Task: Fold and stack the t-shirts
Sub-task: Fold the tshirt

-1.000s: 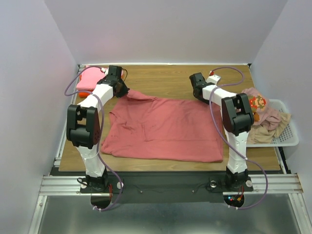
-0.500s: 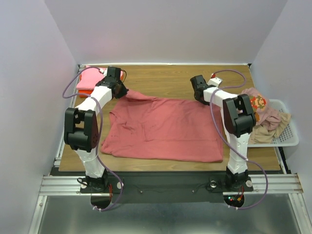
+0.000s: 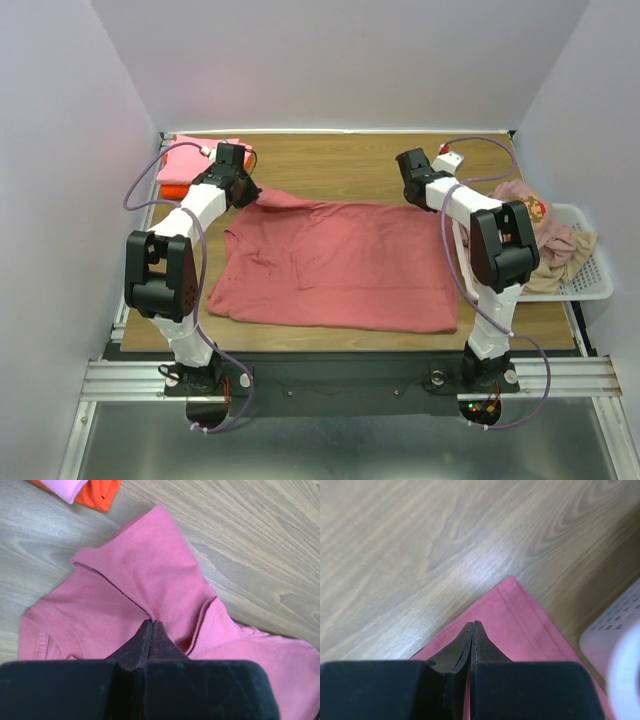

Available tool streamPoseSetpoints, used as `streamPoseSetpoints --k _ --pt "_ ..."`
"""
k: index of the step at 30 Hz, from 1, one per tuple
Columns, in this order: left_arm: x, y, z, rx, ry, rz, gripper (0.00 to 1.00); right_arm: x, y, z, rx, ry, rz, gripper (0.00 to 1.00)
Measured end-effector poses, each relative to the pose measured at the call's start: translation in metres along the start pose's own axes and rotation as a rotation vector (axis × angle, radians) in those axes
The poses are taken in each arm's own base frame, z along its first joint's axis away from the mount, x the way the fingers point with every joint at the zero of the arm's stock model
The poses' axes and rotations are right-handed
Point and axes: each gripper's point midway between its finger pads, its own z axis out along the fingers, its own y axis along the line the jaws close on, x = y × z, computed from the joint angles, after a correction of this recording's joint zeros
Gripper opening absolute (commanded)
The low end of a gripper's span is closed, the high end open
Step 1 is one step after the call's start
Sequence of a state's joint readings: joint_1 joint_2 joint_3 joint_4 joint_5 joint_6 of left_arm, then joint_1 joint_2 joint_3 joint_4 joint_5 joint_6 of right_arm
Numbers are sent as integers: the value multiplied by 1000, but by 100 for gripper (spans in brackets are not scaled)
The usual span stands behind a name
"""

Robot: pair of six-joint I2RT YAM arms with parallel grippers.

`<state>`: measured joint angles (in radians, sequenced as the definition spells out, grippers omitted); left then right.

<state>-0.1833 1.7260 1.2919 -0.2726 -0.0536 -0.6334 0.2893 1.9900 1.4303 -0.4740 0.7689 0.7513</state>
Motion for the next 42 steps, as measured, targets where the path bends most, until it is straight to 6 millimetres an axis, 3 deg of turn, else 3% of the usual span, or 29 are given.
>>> streamPoseSetpoints --k 1,3,6,17,30,42 --pt "0 0 -2 2 -2 0 0 -4 0 -3 -3 -7 4 5" --pt "-2 -1 -5 8 -10 -1 0 -10 -1 -7 -13 -17 6 28" --pt "-5 -3 -6 16 -19 -2 0 -6 0 -6 -16 -4 -10 45" --pt "-5 -4 -6 18 -20 -1 0 28 2 18 38 62 -57 52" --pt "-6 -4 -6 21 -23 1 0 23 5 22 54 51 -9 59" --pt "-6 -4 -6 20 -23 3 0 -6 15 21 34 23 57 59"
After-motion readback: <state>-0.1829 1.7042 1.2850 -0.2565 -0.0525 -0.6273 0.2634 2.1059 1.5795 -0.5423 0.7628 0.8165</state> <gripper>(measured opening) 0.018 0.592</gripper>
